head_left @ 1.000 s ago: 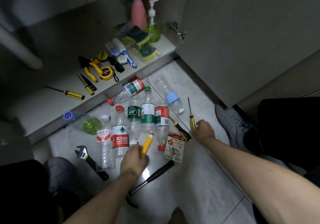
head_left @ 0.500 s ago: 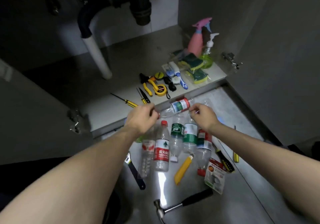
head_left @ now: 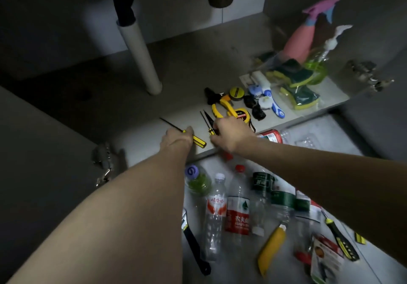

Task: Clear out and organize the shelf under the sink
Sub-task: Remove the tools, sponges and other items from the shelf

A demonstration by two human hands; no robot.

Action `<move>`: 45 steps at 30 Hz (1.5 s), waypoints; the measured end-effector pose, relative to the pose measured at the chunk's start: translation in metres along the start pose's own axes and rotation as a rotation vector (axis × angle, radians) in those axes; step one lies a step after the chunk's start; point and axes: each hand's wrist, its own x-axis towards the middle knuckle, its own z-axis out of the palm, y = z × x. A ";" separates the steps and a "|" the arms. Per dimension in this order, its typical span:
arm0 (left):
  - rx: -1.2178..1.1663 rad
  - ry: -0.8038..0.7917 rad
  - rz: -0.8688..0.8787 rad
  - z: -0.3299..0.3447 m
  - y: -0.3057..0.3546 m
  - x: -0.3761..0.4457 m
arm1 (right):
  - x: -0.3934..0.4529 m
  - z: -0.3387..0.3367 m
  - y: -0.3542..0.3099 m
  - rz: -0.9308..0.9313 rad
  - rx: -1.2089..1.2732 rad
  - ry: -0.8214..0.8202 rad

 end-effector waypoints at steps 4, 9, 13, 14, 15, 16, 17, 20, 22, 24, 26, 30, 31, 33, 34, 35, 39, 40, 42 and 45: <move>-0.076 -0.012 -0.077 0.005 0.003 0.018 | 0.022 0.019 -0.012 -0.022 -0.218 0.003; -0.068 -0.050 -0.116 -0.001 0.010 0.022 | 0.029 0.019 -0.019 0.074 -0.031 0.042; -0.115 0.006 -0.065 -0.009 0.019 0.016 | 0.001 0.013 -0.008 0.164 0.335 0.061; -0.120 0.050 -0.008 -0.011 0.024 0.012 | -0.012 0.013 0.000 0.166 0.380 0.063; -0.127 0.105 0.067 -0.014 0.030 0.005 | -0.026 0.013 0.010 0.165 0.408 0.059; -0.138 0.165 0.145 -0.018 0.036 -0.003 | -0.041 0.012 0.022 0.161 0.425 0.056; -0.161 0.223 0.207 -0.020 0.044 -0.012 | -0.057 0.011 0.035 0.166 0.435 0.058; -0.219 0.297 0.402 -0.017 0.067 -0.045 | -0.104 0.007 0.079 0.248 0.435 0.089; -0.201 0.241 0.575 -0.004 0.081 -0.074 | -0.135 0.006 0.109 0.326 0.438 0.118; -0.181 0.158 0.716 0.013 0.092 -0.105 | -0.166 0.007 0.139 0.393 0.418 0.130; -0.116 0.045 0.834 0.034 0.100 -0.133 | -0.196 0.011 0.169 0.466 0.348 0.145; 0.127 -0.236 0.982 0.088 0.108 -0.168 | -0.240 0.019 0.221 0.684 0.384 0.156; 0.167 -0.296 0.937 0.104 0.108 -0.174 | -0.249 0.022 0.232 0.733 0.401 0.152; 0.177 -0.410 0.760 0.137 0.107 -0.183 | -0.263 0.029 0.251 0.810 0.441 0.136; 0.124 -0.469 0.643 0.152 0.107 -0.186 | -0.269 0.033 0.259 0.836 0.466 0.123; 0.053 -0.522 0.522 0.166 0.106 -0.188 | -0.272 0.037 0.266 0.853 0.489 0.110; -0.070 -0.551 0.252 0.207 0.107 -0.180 | -0.269 0.046 0.288 0.881 0.526 0.065; -0.065 -0.548 0.239 0.214 0.107 -0.176 | -0.264 0.048 0.292 0.875 0.512 0.057; -0.019 -0.531 0.277 0.227 0.111 -0.168 | -0.252 0.050 0.298 0.858 0.479 0.039; 0.146 -0.445 0.410 0.243 0.125 -0.164 | -0.229 0.052 0.305 0.842 0.433 0.039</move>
